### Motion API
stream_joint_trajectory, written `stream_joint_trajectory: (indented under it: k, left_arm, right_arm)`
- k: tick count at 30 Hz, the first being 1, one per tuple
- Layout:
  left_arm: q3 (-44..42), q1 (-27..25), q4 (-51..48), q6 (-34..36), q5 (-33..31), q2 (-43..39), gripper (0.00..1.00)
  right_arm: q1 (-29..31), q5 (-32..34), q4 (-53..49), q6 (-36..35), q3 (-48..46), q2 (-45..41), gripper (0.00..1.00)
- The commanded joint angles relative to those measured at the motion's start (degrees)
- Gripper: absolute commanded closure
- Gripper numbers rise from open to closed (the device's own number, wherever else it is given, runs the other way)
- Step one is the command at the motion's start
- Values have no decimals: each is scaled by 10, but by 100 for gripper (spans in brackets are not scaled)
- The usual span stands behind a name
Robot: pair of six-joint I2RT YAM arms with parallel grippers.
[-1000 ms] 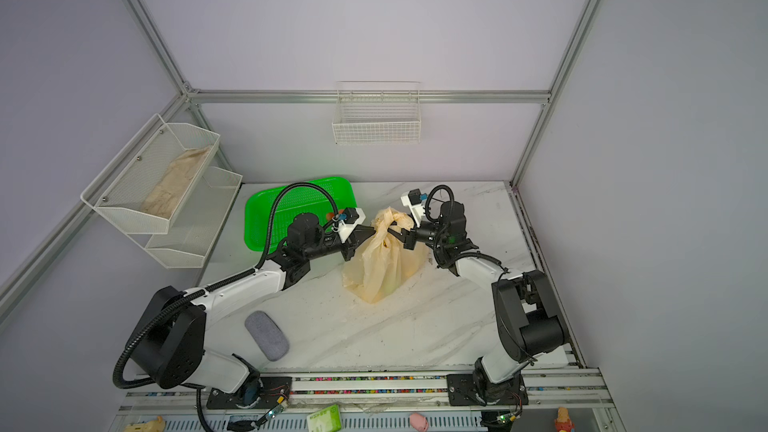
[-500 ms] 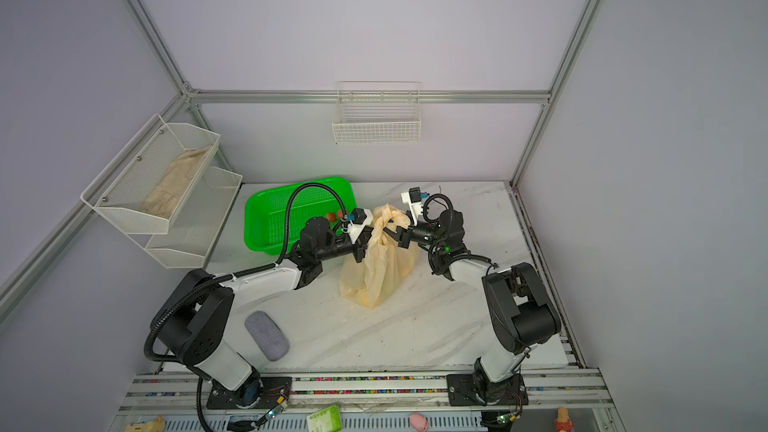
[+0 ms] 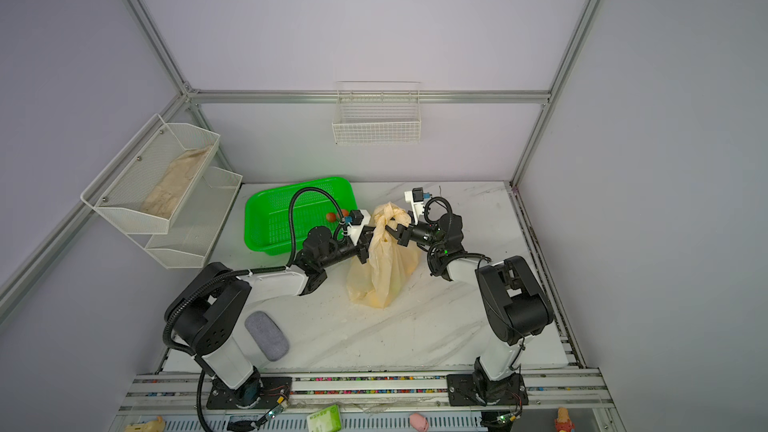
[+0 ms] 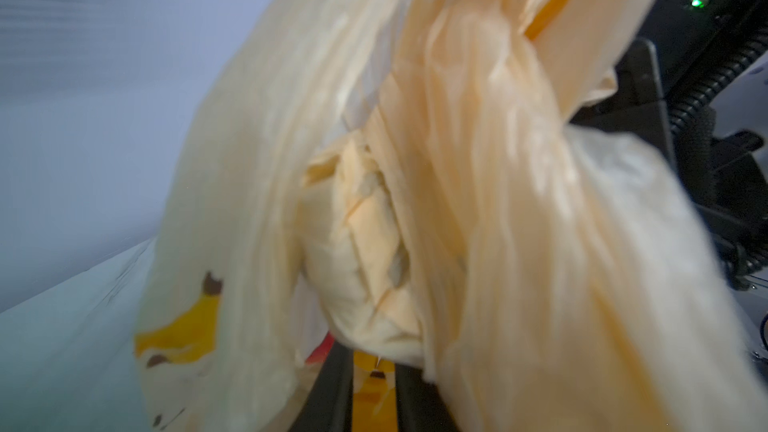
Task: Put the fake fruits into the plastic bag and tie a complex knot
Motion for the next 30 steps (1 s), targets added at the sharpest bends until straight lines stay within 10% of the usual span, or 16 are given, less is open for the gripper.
stream_joint_trajectory:
  k: [1, 13, 22, 30]
  left_arm:
    - [-40, -5, 37, -9, -42, -36, 75]
    - [-85, 5, -51, -7, -185, -155, 64]
    - [-65, -3, -46, -93, -38, -189, 63]
    - [-38, -36, -32, -104, -28, -118, 81]
  right_arm:
    - [-11, 11, -27, -68, 5, -14, 100]
    - [-21, 11, -231, -256, 27, -57, 100]
    - [-21, 25, -248, -254, 31, -67, 100]
    - [-20, 19, -257, -221, 38, -79, 100]
